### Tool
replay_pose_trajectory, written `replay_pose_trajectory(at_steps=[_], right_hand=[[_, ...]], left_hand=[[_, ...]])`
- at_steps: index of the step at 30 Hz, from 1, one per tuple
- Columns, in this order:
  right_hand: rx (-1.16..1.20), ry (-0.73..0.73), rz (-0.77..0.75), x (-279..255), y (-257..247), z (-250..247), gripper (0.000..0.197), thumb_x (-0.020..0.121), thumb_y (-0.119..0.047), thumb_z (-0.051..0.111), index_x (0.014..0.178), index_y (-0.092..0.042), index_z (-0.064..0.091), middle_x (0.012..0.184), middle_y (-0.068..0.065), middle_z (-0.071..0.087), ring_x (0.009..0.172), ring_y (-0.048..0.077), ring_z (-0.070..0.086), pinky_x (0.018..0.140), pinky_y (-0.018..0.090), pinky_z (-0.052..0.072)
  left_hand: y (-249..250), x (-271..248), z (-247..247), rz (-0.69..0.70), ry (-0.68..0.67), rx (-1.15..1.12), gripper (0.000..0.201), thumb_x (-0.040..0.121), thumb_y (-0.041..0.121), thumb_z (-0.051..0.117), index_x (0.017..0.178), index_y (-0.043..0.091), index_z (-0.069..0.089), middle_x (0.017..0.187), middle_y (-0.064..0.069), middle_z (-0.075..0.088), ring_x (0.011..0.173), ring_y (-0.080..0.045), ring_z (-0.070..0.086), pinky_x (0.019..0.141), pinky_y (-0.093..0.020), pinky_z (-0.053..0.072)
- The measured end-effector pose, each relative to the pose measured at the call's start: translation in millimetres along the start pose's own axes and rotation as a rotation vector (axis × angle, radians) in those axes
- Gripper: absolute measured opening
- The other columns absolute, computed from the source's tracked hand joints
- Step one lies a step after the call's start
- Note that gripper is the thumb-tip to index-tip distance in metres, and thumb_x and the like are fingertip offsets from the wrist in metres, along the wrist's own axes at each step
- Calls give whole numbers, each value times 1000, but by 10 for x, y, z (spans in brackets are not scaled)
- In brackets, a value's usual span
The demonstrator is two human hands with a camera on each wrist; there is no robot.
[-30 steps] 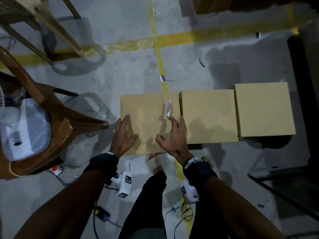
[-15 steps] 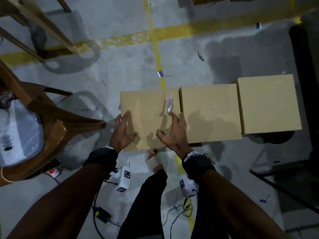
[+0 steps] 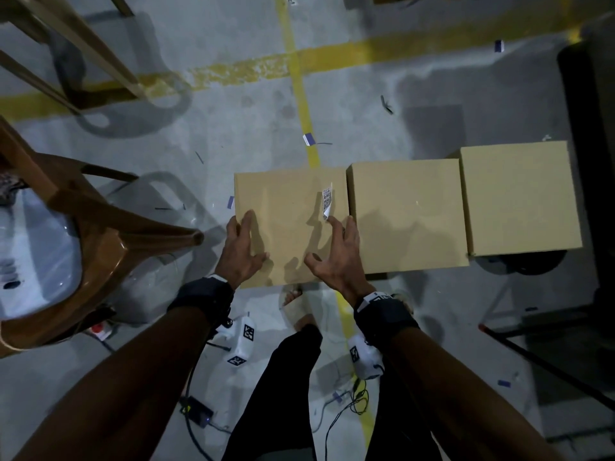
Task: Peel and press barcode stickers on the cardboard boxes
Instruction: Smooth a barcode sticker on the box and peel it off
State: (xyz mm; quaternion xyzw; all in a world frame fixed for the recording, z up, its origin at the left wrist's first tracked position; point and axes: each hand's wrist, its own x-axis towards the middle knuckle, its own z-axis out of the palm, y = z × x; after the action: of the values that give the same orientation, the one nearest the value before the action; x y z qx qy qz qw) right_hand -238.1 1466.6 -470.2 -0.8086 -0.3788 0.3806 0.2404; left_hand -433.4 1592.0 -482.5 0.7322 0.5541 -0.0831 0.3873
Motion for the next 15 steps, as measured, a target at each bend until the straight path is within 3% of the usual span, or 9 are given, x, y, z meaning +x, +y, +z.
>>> replay_pose_trajectory(at_steps=[4, 7, 9, 12, 15], right_hand=[[-28, 33, -58, -98, 1, -60, 81, 70, -37, 65, 143, -8, 43, 136, 21, 45, 132, 40, 39, 114, 54, 34], [-30, 34, -68, -231, 13, -151, 76, 69, -34, 64, 139, -8, 48, 128, 13, 49, 124, 32, 43, 111, 35, 32], [-25, 26, -65, -329, 28, -227, 75, 71, -35, 62, 140, -10, 48, 130, 13, 50, 125, 32, 43, 105, 24, 26], [-34, 38, -36, -439, 96, -348, 70, 74, -32, 62, 138, -8, 50, 129, 16, 51, 123, 36, 43, 101, 28, 28], [-46, 67, 10, -532, 170, -553, 64, 77, -37, 56, 134, -10, 54, 128, 16, 53, 121, 40, 45, 98, 35, 32]], left_hand=[[68, -19, 42, -15, -18, 90, 103, 76, 16, 86, 157, 14, 22, 157, -30, 6, 137, -52, 30, 113, -52, 37], [230, -65, 47, -29, -23, 133, 93, 76, 22, 83, 151, 18, 28, 156, -27, 7, 135, -50, 29, 108, -55, 41], [377, -115, 41, -37, -32, 162, 89, 80, 26, 80, 152, 16, 28, 157, -28, 7, 140, -48, 22, 112, -54, 35], [626, -207, 31, -37, -59, 163, 86, 85, 27, 74, 155, 14, 26, 161, -29, 5, 148, -45, 10, 117, -53, 23], [905, -312, 50, 34, -97, 165, 80, 88, 28, 70, 155, 13, 28, 160, -25, 13, 147, -45, 13, 116, -55, 26]])
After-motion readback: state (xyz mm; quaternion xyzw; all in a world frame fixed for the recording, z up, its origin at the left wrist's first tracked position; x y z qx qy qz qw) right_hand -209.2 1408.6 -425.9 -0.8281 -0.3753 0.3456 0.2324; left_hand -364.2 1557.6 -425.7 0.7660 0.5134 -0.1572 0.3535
